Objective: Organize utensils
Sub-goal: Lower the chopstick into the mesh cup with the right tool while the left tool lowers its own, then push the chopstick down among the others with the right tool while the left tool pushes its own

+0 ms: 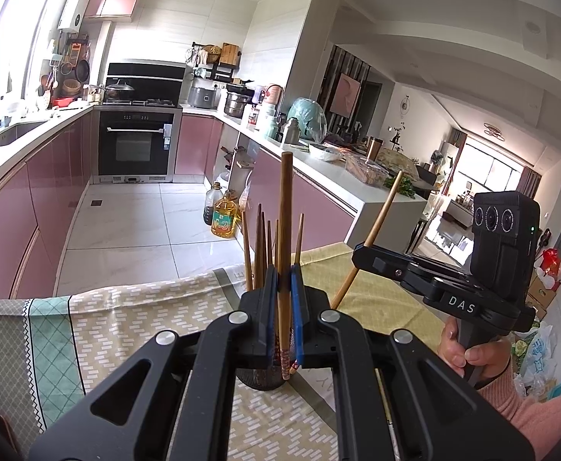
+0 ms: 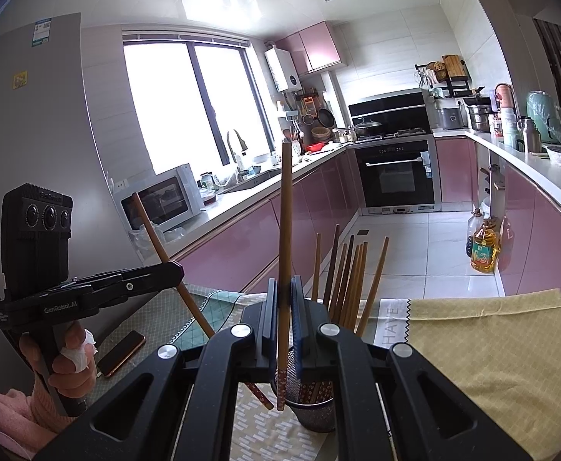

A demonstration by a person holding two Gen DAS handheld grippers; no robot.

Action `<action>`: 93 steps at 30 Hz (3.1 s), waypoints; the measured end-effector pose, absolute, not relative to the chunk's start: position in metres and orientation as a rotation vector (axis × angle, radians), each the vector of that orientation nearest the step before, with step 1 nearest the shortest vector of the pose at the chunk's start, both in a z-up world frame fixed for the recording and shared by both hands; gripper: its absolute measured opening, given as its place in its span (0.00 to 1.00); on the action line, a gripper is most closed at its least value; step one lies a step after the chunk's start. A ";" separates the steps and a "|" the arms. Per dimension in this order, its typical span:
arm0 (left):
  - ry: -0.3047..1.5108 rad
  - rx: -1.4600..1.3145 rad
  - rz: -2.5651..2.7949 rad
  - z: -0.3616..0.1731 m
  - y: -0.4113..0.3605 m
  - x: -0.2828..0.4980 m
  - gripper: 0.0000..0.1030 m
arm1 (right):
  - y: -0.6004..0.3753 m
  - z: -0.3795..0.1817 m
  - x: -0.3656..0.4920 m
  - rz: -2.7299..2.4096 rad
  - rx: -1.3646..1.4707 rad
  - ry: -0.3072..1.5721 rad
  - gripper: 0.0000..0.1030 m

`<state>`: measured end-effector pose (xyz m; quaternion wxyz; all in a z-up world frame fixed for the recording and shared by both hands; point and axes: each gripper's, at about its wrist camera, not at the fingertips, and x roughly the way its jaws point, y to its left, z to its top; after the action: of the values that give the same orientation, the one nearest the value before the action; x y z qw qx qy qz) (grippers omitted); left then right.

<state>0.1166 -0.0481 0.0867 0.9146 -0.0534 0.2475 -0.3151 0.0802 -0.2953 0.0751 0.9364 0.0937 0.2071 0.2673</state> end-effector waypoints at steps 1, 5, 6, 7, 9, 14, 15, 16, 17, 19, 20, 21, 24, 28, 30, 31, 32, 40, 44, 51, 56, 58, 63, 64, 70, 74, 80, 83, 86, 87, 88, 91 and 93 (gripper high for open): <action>0.508 -0.108 -0.649 0.087 -0.049 0.117 0.07 | -0.295 0.076 0.080 0.546 0.190 0.421 0.05; 0.505 -0.107 -0.648 0.087 -0.050 0.118 0.07 | -0.296 0.077 0.080 0.543 0.190 0.416 0.05; 0.505 -0.106 -0.647 0.087 -0.051 0.118 0.07 | -0.296 0.077 0.080 0.543 0.191 0.415 0.05; 0.505 -0.105 -0.646 0.087 -0.051 0.118 0.07 | -0.297 0.077 0.080 0.541 0.191 0.413 0.05; 0.504 -0.105 -0.646 0.088 -0.051 0.118 0.07 | -0.298 0.077 0.079 0.541 0.192 0.411 0.05; 0.499 -0.104 -0.647 0.090 -0.052 0.118 0.07 | -0.296 0.079 0.078 0.537 0.189 0.403 0.05; 0.498 -0.104 -0.647 0.091 -0.053 0.118 0.07 | -0.296 0.080 0.079 0.536 0.188 0.402 0.05; 0.497 -0.104 -0.646 0.091 -0.054 0.118 0.07 | -0.296 0.079 0.078 0.535 0.188 0.401 0.05; 0.498 -0.104 -0.647 0.091 -0.053 0.118 0.07 | -0.296 0.079 0.079 0.535 0.189 0.400 0.05; 0.497 -0.104 -0.648 0.092 -0.054 0.118 0.07 | -0.296 0.080 0.079 0.535 0.189 0.398 0.05; 0.498 -0.103 -0.647 0.092 -0.053 0.119 0.07 | -0.296 0.080 0.079 0.534 0.189 0.397 0.05; 0.498 -0.104 -0.646 0.092 -0.053 0.119 0.07 | -0.296 0.080 0.080 0.533 0.190 0.396 0.05; 0.497 -0.104 -0.645 0.092 -0.054 0.119 0.07 | -0.296 0.080 0.082 0.531 0.190 0.393 0.05; 0.491 -0.102 -0.642 0.094 -0.056 0.119 0.07 | -0.296 0.082 0.083 0.531 0.188 0.392 0.05; 0.489 -0.102 -0.641 0.095 -0.057 0.120 0.07 | -0.296 0.081 0.082 0.530 0.187 0.391 0.05; 0.489 -0.102 -0.641 0.095 -0.057 0.120 0.07 | -0.296 0.081 0.082 0.531 0.187 0.392 0.05; 0.488 -0.102 -0.641 0.095 -0.057 0.119 0.07 | -0.295 0.081 0.083 0.530 0.188 0.392 0.05; 0.483 -0.109 -0.641 0.099 -0.058 0.123 0.07 | -0.296 0.081 0.081 0.527 0.187 0.393 0.05; 0.484 -0.107 -0.639 0.101 -0.059 0.125 0.07 | -0.296 0.081 0.081 0.526 0.187 0.395 0.05; 0.495 -0.102 -0.634 0.098 -0.059 0.126 0.07 | -0.296 0.078 0.084 0.513 0.193 0.408 0.05; 0.503 -0.100 -0.632 0.098 -0.061 0.126 0.07 | -0.294 0.076 0.090 0.505 0.191 0.417 0.05; 0.505 -0.097 -0.629 0.098 -0.063 0.127 0.07 | -0.294 0.075 0.092 0.501 0.189 0.420 0.05; 0.518 -0.096 -0.620 0.098 -0.064 0.130 0.07 | -0.290 0.073 0.096 0.496 0.187 0.433 0.05; 0.521 -0.095 -0.619 0.098 -0.064 0.130 0.07 | -0.289 0.073 0.097 0.496 0.188 0.435 0.05; 0.534 -0.094 -0.616 0.097 -0.062 0.135 0.07 | -0.289 0.071 0.100 0.495 0.191 0.445 0.05; 0.541 -0.090 -0.612 0.096 -0.064 0.138 0.07 | -0.289 0.069 0.103 0.494 0.193 0.453 0.05; 0.552 -0.080 -0.601 0.095 -0.065 0.140 0.07 | -0.288 0.067 0.107 0.493 0.198 0.466 0.05; 0.558 -0.081 -0.602 0.095 -0.066 0.143 0.07 | -0.288 0.065 0.108 0.492 0.201 0.471 0.05; 0.561 -0.080 -0.601 0.095 -0.066 0.144 0.07 | -0.288 0.064 0.109 0.492 0.201 0.475 0.05; 0.562 -0.079 -0.601 0.093 -0.064 0.144 0.07 | -0.288 0.063 0.110 0.492 0.201 0.476 0.05; 0.563 -0.078 -0.600 0.093 -0.064 0.144 0.07 | -0.287 0.063 0.110 0.493 0.201 0.478 0.05; 0.567 -0.076 -0.599 0.091 -0.064 0.145 0.07 | -0.287 0.061 0.112 0.494 0.201 0.482 0.05; 0.571 -0.074 -0.598 0.090 -0.065 0.145 0.07 | -0.287 0.060 0.113 0.494 0.202 0.486 0.05</action>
<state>0.1448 -0.0646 0.0897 0.9151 -0.0358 0.2773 -0.2904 0.1129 -0.2868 0.0603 0.9356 0.0986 0.2377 0.2416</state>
